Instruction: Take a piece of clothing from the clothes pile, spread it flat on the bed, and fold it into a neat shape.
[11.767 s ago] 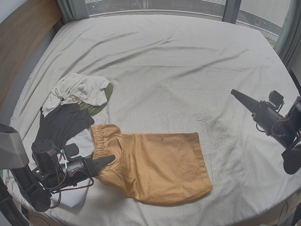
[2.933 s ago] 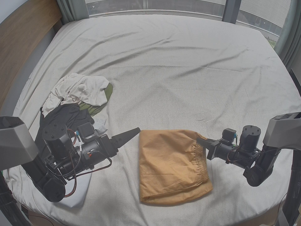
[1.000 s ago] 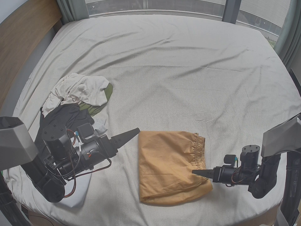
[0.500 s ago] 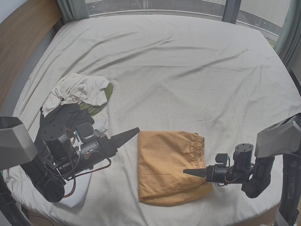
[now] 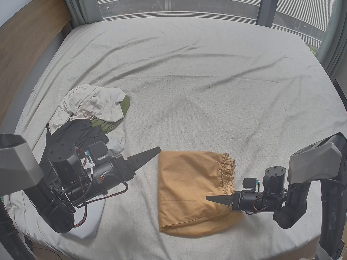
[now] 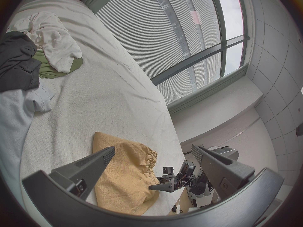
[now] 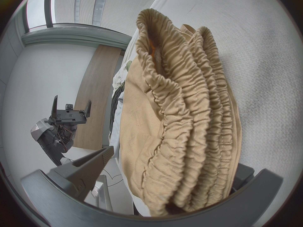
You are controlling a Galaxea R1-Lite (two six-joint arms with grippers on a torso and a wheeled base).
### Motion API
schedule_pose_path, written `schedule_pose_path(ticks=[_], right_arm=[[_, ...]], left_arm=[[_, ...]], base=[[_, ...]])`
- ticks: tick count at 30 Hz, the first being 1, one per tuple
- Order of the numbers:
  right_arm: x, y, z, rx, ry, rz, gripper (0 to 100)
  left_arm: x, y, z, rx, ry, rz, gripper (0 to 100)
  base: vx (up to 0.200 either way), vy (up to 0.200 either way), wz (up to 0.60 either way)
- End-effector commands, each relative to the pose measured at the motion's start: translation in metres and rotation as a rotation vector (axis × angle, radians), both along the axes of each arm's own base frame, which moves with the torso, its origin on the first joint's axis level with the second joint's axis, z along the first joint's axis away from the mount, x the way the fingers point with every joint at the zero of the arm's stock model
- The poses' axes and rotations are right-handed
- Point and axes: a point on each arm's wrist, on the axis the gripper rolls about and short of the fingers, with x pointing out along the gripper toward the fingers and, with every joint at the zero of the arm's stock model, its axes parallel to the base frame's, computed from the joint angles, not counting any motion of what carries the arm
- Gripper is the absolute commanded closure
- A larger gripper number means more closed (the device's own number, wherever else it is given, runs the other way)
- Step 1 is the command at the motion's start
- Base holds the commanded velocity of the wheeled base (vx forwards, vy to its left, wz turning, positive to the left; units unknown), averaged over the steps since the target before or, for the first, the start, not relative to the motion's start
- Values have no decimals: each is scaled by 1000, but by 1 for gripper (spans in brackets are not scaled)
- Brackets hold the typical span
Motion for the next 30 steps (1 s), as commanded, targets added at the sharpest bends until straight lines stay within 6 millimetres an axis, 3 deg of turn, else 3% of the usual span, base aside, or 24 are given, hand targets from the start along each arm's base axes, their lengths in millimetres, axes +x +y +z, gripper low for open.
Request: schedule_pose_path(ticks=[1,8,14,20,30], right_arm=[[-1,-1,0,-1,5,2,100],[-3,-1,5,6,-3,7,100],[-9,-2,36,53,-67,41,100],[-14,-3,90,163,-169,59,100],[-11,-2,109,195,-237,64,100]], left_arm=[[0,0,0,-1,-2,0,0],[0,0,0,-2,-1,0,0],[1,1,1,-2,-3,4,0],[1,1,0,-2,1,4,0],[1,1,0,-1,-2,4,0]], base=[[0,0,0],[0,0,0],[0,0,0],[0,0,0],[0,0,0]])
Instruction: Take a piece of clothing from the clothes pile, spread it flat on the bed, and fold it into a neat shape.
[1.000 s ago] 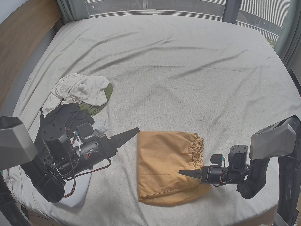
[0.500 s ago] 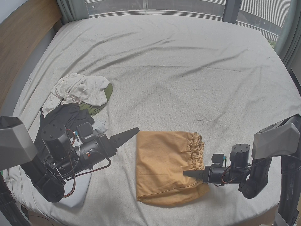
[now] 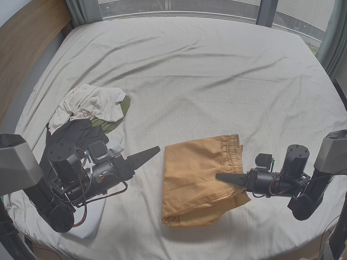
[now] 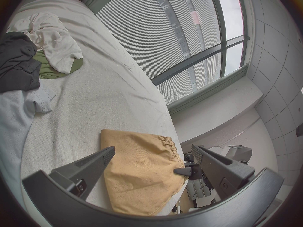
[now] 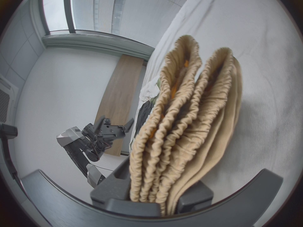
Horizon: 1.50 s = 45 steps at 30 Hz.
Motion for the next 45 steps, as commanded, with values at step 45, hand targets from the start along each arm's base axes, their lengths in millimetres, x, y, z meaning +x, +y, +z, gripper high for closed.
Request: schedule_pose_path(ticks=[45], right_arm=[[170,-61,53,123,-219,-280,100]], left_arm=[[0,0,0,0,1,-2,0]], base=[[0,0,0]])
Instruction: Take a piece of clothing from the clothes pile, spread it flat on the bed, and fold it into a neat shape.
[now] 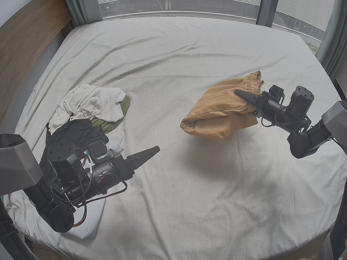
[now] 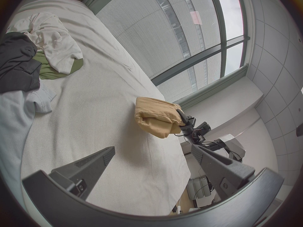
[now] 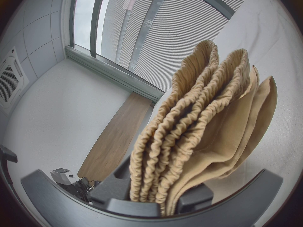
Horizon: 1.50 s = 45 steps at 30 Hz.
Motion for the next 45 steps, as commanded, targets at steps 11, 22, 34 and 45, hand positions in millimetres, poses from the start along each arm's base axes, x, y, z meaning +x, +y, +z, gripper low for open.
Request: schedule_pose_path(ticks=[11,22,34,45], right_arm=[[46,-57,-78,-13,128,-137,100],[21,-65,-107,-93,193,-161,100],[17,-64,-116,-112,192,-162,0],[3,-91,-104,-202,112,-254,0]], left_arm=[[0,-1,-1,0,4,-3,0],[-1,-1,-2,1,7,-4,0],[0,-1,-1,1,6,-3,0],[-1,-1,0,-1,3,-3,0]], base=[[0,0,0],[0,0,0],[0,0,0],[0,0,0]])
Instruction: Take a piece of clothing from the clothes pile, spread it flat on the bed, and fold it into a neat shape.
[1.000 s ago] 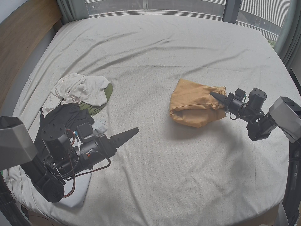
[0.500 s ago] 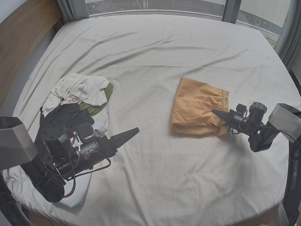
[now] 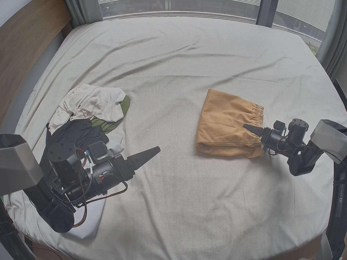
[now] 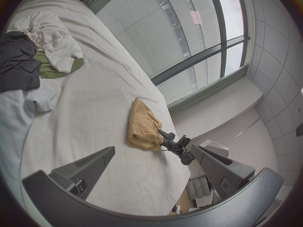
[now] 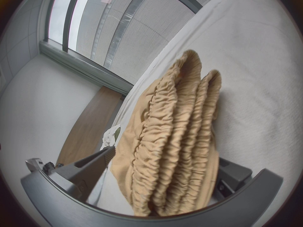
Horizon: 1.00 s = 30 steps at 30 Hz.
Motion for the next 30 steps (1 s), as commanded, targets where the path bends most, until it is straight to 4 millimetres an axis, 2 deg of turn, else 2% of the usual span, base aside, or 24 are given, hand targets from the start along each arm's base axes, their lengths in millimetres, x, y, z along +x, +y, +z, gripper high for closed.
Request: schedule_pose_path(ticks=[1,6,9,16,18,20,23,25,27,28,29,30], right_arm=[[-14,-19,12,-49,-33,-49,0],[-27,-41,26,-87,-70,-104,0],[-33,-54,41,-102,-127,-142,0],[-48,-47,59,-108,-198,-136,0],[-55,-33,68,-105,-228,-104,0],[-68,-19,76,-104,-247,-72,0],[-95,2,91,-99,-277,-15,0],[-123,17,105,-99,-298,29,0],[-144,26,116,-100,-323,59,0],[-148,27,118,-100,-327,63,0],[-172,33,128,-95,-350,91,0],[-182,35,132,-94,-358,101,0]], left_arm=[[0,0,1,-2,-3,0,0],[0,0,1,-1,-2,0,0],[0,0,1,-3,-5,0,0],[0,0,1,-2,-7,1,0],[0,0,2,-3,-10,1,0],[-2,1,8,-11,-27,3,0],[-11,4,28,-49,-75,-7,0],[-19,7,48,-93,-129,-10,0],[-27,11,60,-112,-169,-6,0],[-29,12,63,-116,-178,-6,0],[-43,18,73,-132,-207,-8,0],[-51,22,77,-138,-221,-13,0]], base=[[0,0,0],[0,0,0],[0,0,0],[0,0,0],[0,0,0],[0,0,0],[0,0,0],[0,0,0],[0,0,0],[0,0,0],[0,0,0],[0,0,0]])
